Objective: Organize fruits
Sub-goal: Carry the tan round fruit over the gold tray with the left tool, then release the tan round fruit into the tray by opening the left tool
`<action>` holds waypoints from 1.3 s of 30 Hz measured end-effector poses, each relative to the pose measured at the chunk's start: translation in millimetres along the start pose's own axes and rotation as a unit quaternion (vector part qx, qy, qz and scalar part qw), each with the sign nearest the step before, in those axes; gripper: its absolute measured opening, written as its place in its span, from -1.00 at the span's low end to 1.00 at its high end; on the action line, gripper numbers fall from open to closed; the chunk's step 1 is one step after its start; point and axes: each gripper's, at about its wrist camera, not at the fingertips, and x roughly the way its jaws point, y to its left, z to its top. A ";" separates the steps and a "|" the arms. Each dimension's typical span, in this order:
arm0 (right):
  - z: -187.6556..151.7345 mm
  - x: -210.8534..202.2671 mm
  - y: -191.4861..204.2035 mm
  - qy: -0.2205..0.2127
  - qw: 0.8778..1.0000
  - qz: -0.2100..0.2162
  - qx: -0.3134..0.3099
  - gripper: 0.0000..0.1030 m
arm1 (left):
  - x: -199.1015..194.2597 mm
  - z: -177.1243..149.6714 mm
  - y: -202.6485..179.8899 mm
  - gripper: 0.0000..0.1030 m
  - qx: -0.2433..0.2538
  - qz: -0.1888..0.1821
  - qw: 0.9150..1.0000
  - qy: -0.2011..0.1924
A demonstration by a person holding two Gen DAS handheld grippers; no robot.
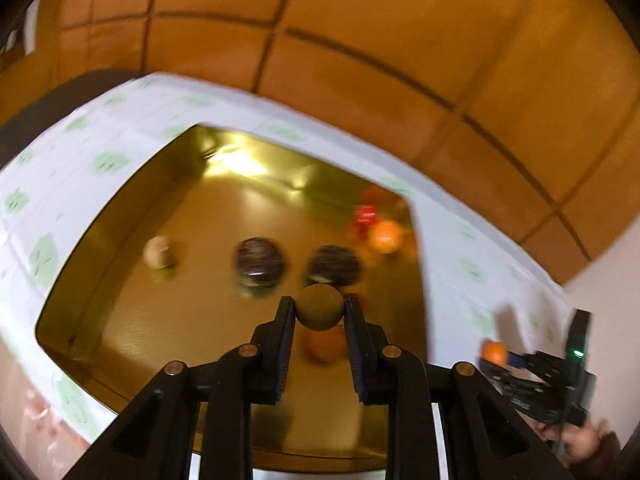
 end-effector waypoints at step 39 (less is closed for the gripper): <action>-4.5 -3.3 19.3 -0.015 0.997 -0.054 -0.049 -0.22 | -16.7 -52.1 -80.2 -0.07 0.154 0.061 0.985 -0.054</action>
